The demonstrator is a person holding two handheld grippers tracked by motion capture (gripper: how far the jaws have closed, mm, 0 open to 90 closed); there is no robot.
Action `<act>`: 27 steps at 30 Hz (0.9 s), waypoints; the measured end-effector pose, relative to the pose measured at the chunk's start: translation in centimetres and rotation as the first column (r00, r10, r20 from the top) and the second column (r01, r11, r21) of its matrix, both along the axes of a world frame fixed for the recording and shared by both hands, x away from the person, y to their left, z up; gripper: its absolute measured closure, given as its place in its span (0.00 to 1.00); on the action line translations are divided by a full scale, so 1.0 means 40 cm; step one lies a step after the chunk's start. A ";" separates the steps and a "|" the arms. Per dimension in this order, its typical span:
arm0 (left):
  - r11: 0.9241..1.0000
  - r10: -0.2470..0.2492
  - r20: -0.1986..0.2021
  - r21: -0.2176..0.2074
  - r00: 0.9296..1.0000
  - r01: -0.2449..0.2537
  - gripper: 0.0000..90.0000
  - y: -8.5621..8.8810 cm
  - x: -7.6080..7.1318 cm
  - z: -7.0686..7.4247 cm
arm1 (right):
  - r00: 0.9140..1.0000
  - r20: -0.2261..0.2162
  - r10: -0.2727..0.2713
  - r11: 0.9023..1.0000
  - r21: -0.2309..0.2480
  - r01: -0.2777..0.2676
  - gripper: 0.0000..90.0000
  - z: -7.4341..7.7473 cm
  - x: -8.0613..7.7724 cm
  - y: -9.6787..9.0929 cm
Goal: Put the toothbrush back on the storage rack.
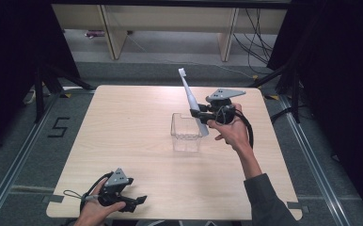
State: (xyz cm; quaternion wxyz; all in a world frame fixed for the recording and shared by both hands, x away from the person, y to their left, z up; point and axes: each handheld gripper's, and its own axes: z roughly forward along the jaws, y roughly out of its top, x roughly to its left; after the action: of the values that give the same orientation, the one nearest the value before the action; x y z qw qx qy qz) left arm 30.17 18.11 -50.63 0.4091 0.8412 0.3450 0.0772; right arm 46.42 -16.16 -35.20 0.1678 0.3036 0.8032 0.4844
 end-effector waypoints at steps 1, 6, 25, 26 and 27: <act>1.000 0.000 0.000 0.000 1.000 0.000 0.17 0.000 0.000 0.000 | 1.000 -0.015 0.003 1.000 0.024 -0.003 0.74 -0.003 0.005 0.006; 1.000 -0.003 -0.003 0.001 1.000 0.003 0.17 0.000 0.000 -0.001 | 1.000 -0.007 0.001 1.000 0.015 -0.001 0.74 -0.002 0.021 0.021; 1.000 -0.003 -0.004 0.000 1.000 0.003 0.17 0.001 0.000 0.000 | 0.999 -0.041 0.001 0.999 -0.053 -0.004 0.74 -0.057 0.073 0.069; 1.000 -0.003 -0.002 0.000 1.000 0.003 0.17 0.001 0.000 0.000 | 0.999 -0.040 0.012 0.999 -0.043 -0.013 0.74 -0.065 0.076 0.073; 1.000 0.000 -0.003 -0.003 1.000 0.000 0.17 0.000 0.000 0.000 | 0.998 -0.062 -0.001 0.999 -0.055 -0.003 0.74 -0.067 0.074 0.074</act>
State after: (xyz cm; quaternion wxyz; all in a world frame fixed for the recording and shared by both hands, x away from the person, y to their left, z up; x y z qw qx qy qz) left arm 30.16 18.11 -50.64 0.4101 0.8406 0.3458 0.0756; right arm 49.36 -13.19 -37.90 0.1510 0.3132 0.8211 0.4527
